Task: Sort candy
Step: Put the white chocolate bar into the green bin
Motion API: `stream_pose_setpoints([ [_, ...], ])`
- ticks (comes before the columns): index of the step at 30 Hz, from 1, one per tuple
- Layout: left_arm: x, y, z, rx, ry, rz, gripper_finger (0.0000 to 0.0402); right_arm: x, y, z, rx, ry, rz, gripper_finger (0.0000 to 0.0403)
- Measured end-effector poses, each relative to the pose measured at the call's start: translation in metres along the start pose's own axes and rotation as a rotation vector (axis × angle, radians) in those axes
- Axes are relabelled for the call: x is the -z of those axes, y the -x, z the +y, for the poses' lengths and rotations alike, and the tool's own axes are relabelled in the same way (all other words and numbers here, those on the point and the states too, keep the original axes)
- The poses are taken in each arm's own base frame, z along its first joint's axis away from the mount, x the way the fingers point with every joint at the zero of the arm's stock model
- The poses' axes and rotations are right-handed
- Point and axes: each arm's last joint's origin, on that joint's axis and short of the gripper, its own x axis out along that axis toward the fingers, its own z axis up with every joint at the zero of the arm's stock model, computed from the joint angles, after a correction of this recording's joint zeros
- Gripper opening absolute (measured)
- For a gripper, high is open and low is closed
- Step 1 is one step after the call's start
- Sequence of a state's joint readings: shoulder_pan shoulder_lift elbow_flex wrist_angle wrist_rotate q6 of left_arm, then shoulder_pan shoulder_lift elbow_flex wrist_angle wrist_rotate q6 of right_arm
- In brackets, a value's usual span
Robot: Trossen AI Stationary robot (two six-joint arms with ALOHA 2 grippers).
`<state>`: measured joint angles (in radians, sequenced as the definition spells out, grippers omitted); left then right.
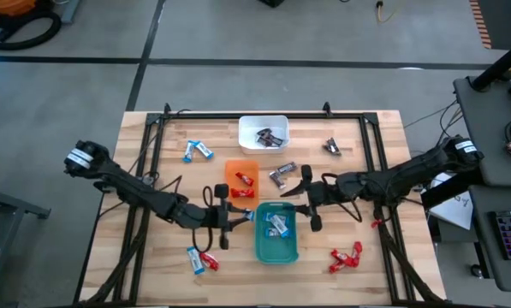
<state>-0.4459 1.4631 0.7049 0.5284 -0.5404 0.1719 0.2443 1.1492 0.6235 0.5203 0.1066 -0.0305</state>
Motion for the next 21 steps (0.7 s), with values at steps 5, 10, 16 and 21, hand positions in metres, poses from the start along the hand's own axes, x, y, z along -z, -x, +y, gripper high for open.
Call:
stream_pose_setpoints([
  [5, 0.005, -0.015, 0.000, -0.033, 0.017, -0.039, 0.0052, -0.002, 0.000, 0.000, 0.001, 0.025, -0.027, 0.0151],
  [10, 0.006, -0.024, 0.004, -0.071, 0.048, -0.101, 0.0052, -0.004, 0.000, 0.000, 0.003, 0.054, -0.055, 0.0151],
  [16, 0.002, -0.035, 0.005, -0.098, 0.057, -0.136, 0.0052, -0.009, 0.001, 0.000, 0.009, 0.105, -0.106, 0.0151],
  [21, -0.005, -0.046, 0.008, -0.121, 0.053, -0.147, 0.0052, -0.010, -0.010, 0.001, 0.005, 0.115, -0.119, 0.0156],
])
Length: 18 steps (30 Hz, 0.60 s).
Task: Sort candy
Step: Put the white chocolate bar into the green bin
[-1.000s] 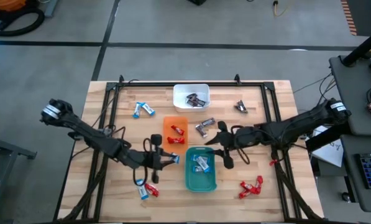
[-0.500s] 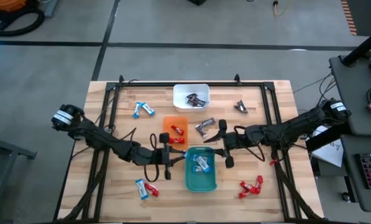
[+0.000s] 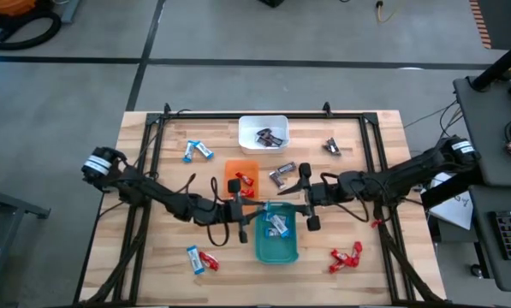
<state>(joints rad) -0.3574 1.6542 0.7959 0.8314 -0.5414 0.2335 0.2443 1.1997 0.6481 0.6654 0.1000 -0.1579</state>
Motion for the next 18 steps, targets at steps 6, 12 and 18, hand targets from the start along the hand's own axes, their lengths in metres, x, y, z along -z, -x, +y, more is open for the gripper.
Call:
stream_pose_setpoints([
  [6, -0.003, -0.006, 0.001, -0.014, -0.016, -0.008, 0.0052, 0.004, -0.016, 0.002, -0.007, 0.006, 0.035, 0.0205],
  [12, -0.005, -0.005, 0.002, -0.014, -0.006, -0.017, 0.0052, 0.005, -0.024, 0.003, 0.005, 0.007, 0.038, 0.0247],
  [18, -0.007, -0.005, 0.002, -0.019, 0.012, -0.038, 0.0052, 0.013, -0.030, 0.003, 0.057, 0.027, 0.073, 0.0242],
])
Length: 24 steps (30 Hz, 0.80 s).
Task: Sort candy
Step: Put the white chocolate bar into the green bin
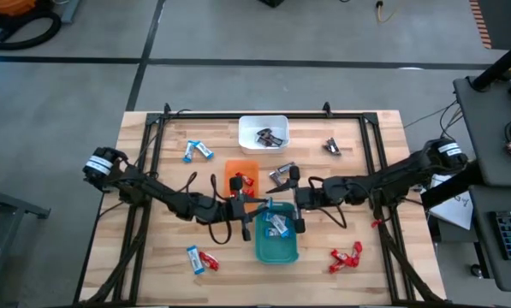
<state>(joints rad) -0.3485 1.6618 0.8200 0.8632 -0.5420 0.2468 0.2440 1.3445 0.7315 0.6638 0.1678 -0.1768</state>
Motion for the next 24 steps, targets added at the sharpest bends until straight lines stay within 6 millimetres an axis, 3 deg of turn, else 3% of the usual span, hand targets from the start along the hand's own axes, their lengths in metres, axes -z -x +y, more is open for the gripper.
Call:
stream_pose_setpoints([
  [6, 0.0001, 0.0001, 0.0000, 0.000, -0.003, 0.001, 0.0052, 0.0003, -0.0008, 0.0001, 0.001, 0.006, -0.002, 0.0200],
  [16, 0.0009, 0.0003, 0.0000, 0.000, -0.005, 0.005, 0.0052, 0.0001, -0.0008, 0.0004, -0.008, -0.007, -0.005, 0.0080],
  [24, 0.0005, 0.0020, -0.0019, -0.014, 0.039, 0.015, 0.0070, -0.0012, 0.0008, -0.0001, -0.007, -0.066, 0.001, 0.0068],
])
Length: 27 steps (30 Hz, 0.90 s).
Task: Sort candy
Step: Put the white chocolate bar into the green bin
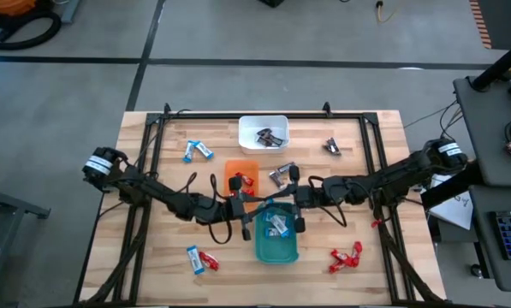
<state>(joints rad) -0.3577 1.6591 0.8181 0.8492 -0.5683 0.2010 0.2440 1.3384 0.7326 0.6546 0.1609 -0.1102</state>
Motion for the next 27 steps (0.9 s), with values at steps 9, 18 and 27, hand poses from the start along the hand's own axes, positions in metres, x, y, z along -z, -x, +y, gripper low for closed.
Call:
stream_pose_setpoints([
  [9, -0.001, 0.014, -0.006, 0.035, -0.008, 0.119, 0.0095, 0.003, 0.010, 0.001, -0.063, -0.185, 0.139, 0.0064],
  [18, -0.005, 0.041, 0.009, 0.054, 0.048, 0.360, 0.0096, 0.026, 0.010, 0.005, -0.091, -0.299, 0.336, 0.0063],
  [27, -0.010, 0.069, 0.027, 0.024, 0.095, 0.526, 0.0096, 0.045, 0.005, 0.007, -0.080, -0.297, 0.433, 0.0087],
])
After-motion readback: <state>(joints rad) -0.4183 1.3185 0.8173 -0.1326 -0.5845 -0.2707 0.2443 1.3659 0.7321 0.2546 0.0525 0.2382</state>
